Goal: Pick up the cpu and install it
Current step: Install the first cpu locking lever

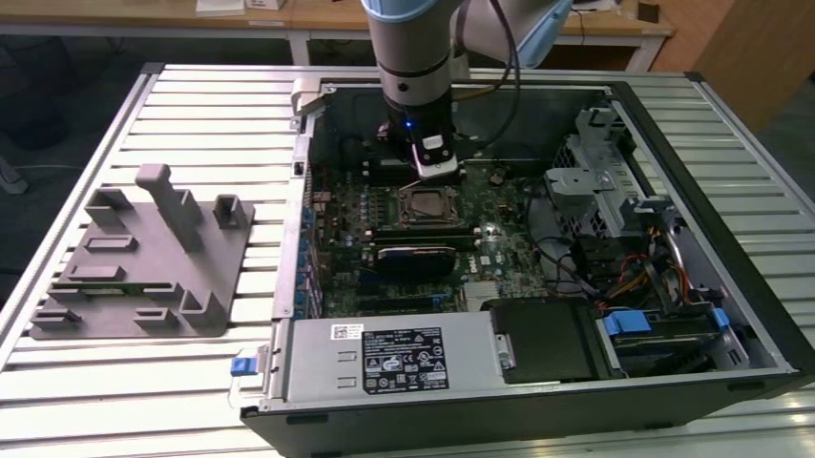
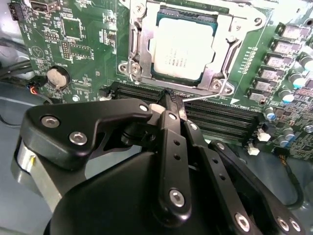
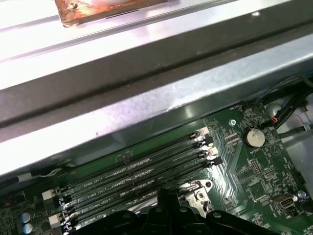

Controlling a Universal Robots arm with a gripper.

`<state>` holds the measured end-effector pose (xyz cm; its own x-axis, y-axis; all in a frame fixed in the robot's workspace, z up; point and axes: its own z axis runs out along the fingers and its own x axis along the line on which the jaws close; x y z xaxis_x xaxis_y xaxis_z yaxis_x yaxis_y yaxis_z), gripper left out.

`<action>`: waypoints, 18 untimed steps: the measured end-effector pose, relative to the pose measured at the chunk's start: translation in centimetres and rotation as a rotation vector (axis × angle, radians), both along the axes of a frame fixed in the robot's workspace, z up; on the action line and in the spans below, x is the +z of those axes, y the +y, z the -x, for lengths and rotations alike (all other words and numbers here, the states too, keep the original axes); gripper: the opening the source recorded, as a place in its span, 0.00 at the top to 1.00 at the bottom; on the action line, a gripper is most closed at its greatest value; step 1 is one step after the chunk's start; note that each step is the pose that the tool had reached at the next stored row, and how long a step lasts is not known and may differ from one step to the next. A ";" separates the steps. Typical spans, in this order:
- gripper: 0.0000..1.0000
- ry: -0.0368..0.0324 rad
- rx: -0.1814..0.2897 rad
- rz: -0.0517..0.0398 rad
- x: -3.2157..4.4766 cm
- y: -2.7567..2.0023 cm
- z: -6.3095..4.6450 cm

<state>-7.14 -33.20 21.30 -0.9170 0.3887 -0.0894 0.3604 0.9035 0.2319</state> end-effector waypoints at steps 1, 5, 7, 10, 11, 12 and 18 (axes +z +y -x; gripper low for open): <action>0.89 -0.0001 -0.001 0.0001 -0.02 0.01 0.0; 0.89 -0.0027 -0.008 0.0003 -0.27 0.01 0.0; 0.89 -0.0077 -0.014 0.0001 -0.46 0.01 0.0; 0.89 -0.0156 -0.026 0.0003 -0.63 0.01 0.0; 0.89 -0.0166 -0.030 0.0003 -0.66 0.02 0.0; 0.89 -0.0173 -0.035 0.0004 -0.69 0.04 0.0; 0.89 -0.0207 -0.078 0.0006 -0.82 0.22 0.2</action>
<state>-7.34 -32.97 20.48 -0.8818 0.4590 -0.1083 0.4250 0.8730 0.2395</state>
